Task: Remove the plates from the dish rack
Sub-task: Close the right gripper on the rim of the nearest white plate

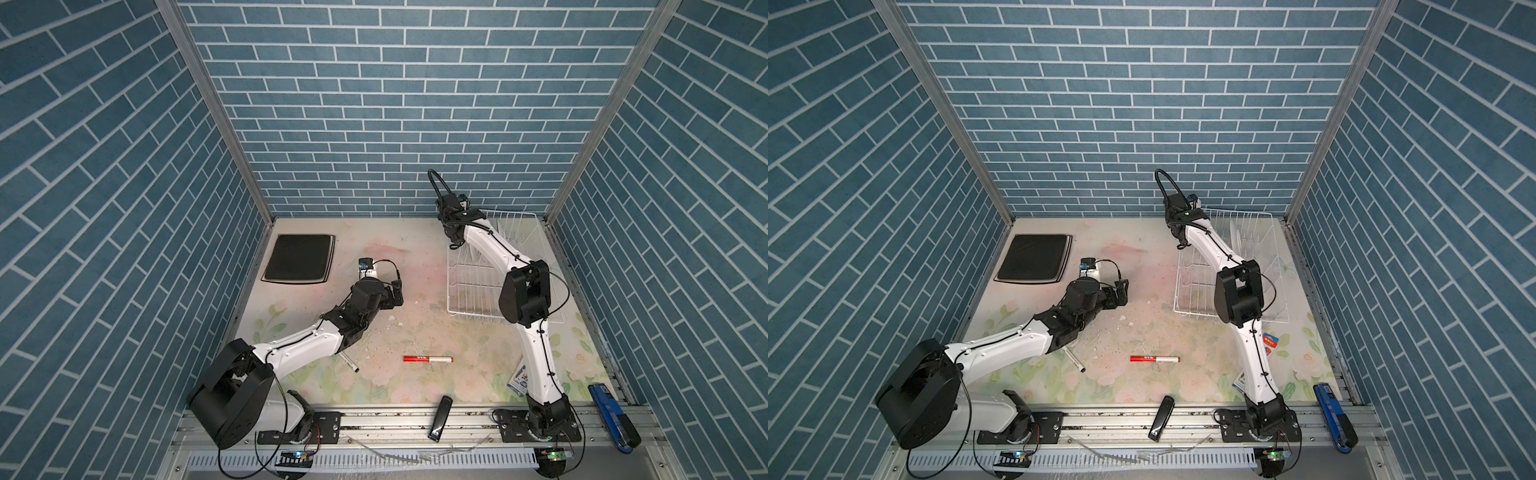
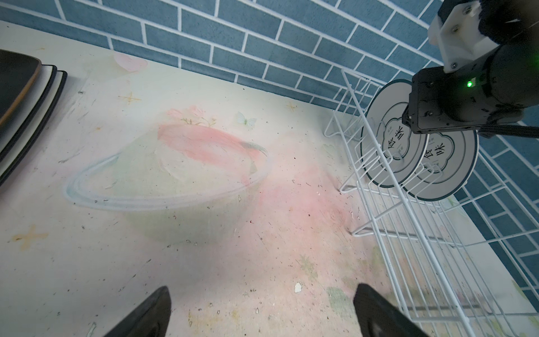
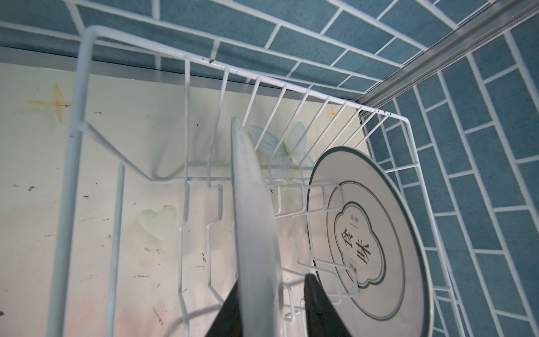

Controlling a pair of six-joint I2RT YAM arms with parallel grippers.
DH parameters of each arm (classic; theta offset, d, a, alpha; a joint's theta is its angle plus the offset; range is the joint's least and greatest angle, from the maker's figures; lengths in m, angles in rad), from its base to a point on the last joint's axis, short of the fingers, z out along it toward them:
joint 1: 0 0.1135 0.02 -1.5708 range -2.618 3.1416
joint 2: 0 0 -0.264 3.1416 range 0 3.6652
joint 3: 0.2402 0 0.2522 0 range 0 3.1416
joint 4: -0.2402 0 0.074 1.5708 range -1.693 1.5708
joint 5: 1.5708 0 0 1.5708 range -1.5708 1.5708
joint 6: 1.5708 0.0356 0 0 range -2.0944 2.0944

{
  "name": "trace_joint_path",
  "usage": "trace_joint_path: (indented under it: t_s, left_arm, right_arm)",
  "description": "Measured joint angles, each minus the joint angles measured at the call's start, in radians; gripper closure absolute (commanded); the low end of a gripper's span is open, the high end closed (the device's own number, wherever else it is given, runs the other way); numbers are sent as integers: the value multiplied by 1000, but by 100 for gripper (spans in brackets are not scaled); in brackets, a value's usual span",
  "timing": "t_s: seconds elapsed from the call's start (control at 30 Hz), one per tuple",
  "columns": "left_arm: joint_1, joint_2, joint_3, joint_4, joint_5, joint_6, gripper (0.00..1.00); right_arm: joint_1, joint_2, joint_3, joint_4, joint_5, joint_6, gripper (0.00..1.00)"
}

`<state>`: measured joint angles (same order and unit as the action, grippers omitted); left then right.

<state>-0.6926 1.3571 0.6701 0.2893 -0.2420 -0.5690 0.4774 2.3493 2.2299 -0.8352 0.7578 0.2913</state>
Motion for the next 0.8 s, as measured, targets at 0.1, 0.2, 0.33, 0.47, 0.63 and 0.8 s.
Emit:
trace_joint_path:
  t_s: [0.1,0.2,0.33,0.47,0.63,0.8]
  left_arm:
    - [0,0,0,0,0,0,0]
    - [0,0,0,0,0,0,0]
    - [0,0,0,0,0,0,0]
    - [0,0,0,0,0,-1,0]
    - [0,0,0,0,0,-3,0]
    - [0,0,0,0,0,-3,0]
  right_arm:
    - [0,0,-5,2,-3,0,71]
    - [-1,4,-6,4,-3,0,71]
    - [-1,7,-10,6,-6,0,73]
    - [-1,7,-13,5,-10,1,73]
    - [-1,9,-16,6,-10,1,75]
    - [-2,10,-19,6,-10,1,76]
